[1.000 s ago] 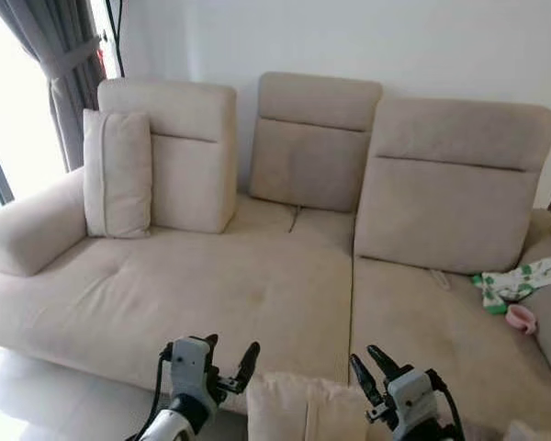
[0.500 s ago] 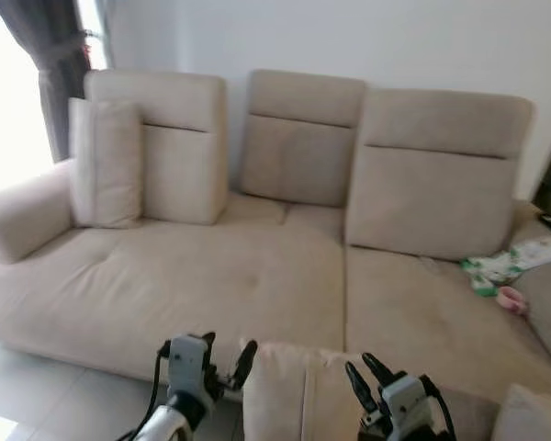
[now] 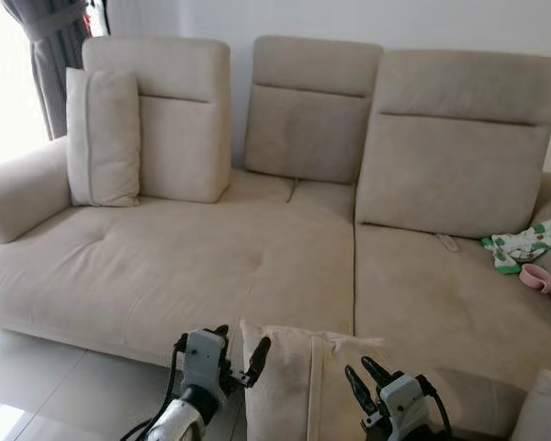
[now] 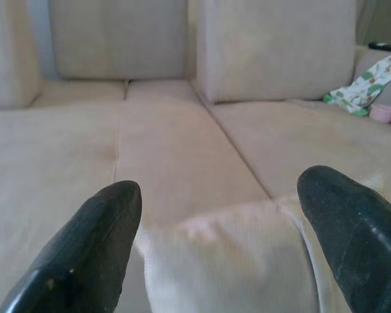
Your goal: Move the pillow to the sofa from floor
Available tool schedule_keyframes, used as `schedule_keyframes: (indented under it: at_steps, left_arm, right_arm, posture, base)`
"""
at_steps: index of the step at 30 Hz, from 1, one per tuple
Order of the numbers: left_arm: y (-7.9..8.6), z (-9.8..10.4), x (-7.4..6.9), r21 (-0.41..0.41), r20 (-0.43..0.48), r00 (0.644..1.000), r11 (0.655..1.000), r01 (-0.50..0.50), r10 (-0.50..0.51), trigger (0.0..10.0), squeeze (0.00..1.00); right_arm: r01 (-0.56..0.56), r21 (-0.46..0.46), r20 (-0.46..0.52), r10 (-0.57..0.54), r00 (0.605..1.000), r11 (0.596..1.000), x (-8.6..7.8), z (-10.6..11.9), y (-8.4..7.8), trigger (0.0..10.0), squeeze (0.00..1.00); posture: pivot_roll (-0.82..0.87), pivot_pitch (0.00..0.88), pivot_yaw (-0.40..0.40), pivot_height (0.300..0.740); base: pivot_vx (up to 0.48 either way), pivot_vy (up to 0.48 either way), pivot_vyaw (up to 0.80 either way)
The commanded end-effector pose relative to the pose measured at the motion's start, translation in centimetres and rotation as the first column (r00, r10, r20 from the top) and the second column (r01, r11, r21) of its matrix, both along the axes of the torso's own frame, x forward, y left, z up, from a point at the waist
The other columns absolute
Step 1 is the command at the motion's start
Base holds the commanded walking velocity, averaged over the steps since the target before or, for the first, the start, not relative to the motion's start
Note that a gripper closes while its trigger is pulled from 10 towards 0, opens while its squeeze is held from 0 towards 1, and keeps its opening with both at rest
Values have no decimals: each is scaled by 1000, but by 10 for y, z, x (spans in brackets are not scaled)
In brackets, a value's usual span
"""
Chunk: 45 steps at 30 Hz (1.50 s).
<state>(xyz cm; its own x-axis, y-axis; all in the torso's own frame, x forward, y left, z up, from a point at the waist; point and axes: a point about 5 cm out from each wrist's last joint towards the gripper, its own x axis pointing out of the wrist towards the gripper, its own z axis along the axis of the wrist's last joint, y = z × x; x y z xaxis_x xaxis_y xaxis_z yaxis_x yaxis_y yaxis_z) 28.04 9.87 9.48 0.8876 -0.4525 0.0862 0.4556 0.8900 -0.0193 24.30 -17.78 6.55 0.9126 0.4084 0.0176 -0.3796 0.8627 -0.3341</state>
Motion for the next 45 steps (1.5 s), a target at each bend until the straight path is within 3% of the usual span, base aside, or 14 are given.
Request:
schedule_keyframes:
  at_steps: [1, 2, 5, 6, 7, 8, 15, 16, 18, 19, 27, 36, 45]
  left_arm:
    - [-6, 5, -1, 32, 43, 999, 999, 29, -30, 10000, 0]
    - [-13, 14, 0, 85, 104, 991, 993, 76, -84, 10000, 0]
    - [-16, 16, 0, 122, 129, 985, 987, 103, -118, 10000, 0]
    - [-17, 16, 0, 131, 130, 984, 985, 108, -125, 10000, 0]
    - [-17, 16, 0, 131, 130, 984, 985, 108, -125, 10000, 0]
    - [-17, 16, 1, 137, 129, 983, 984, 112, -130, 10000, 0]
    - [-23, 16, 0, 187, 141, 973, 970, 154, -181, 10000, 0]
    - [-23, 16, 0, 195, 144, 972, 968, 157, -186, 10000, 0]
    - [-24, 16, -1, 203, 149, 970, 966, 159, -191, 10000, 0]
    - [-24, 16, -1, 205, 151, 970, 966, 159, -191, 10000, 0]
    - [-23, 21, -6, 247, 170, 966, 957, 150, -195, 10000, 0]
    - [-6, 18, -21, 299, 151, 971, 945, 135, -186, 10000, 0]
    - [4, 23, -35, 379, 154, 968, 917, 128, -199, 10000, 0]
  right_arm:
    - [-24, -25, -22, 23, 999, 999, 0, -3, -2, 10000, 0]
    - [-7, -75, -7, 6, 1000, 997, 11, 9, -20, 10000, 27]
    - [14, -112, 2, -13, 1000, 994, 17, 17, -34, 10000, 102]
    - [13, -138, -6, -14, 1000, 990, 18, 18, -41, 10000, 608]
    - [13, -138, -6, -14, 1000, 990, 18, 18, -41, 10000, 608]
    - [7, -160, -19, -10, 1000, 987, 18, 18, -47, 10000, 1000]
    - [-60, -270, -103, 33, 994, 961, 32, 13, -56, 10000, 1000]
    - [-66, -277, -106, 38, 994, 958, 34, 14, -56, 10000, 769]
    - [-74, -284, -109, 44, 993, 956, 37, 15, -56, 10000, 769]
    - [-66, -292, -97, 39, 995, 954, 43, 17, -55, 10000, 0]
    - [-74, -343, -41, 64, 997, 936, 77, 33, -40, 10000, 0]
    - [-61, -353, -33, 52, 998, 934, 81, 34, -43, 10000, 0]
    - [-46, -299, -81, 22, 996, 953, 73, 11, -40, 10000, 0]
  posture:
    - [180, 0, 13, 551]
    - [176, 0, 18, 551]
    - [171, 0, 22, 551]
    - [166, 0, 25, 551]
    - [166, 0, 25, 551]
    - [160, 0, 31, 551]
    - [154, 0, 49, 551]
    - [157, 0, 53, 551]
    - [157, 0, 53, 551]
    - [159, 0, 58, 551]
    - [223, 0, 70, 551]
    - [287, 39, 95, 551]
    - [388, 111, 123, 551]
  base:
    - [0, 0, 0]
    - [0, 0, 0]
    - [0, 0, 0]
    - [0, 0, 0]
    - [0, 0, 0]
    - [0, 0, 0]
    - [0, 0, 0]
    - [0, 0, 0]
    - [0, 0, 0]
    - [0, 0, 0]
    - [0, 0, 0]
    - [0, 0, 0]
    - [0, 0, 0]
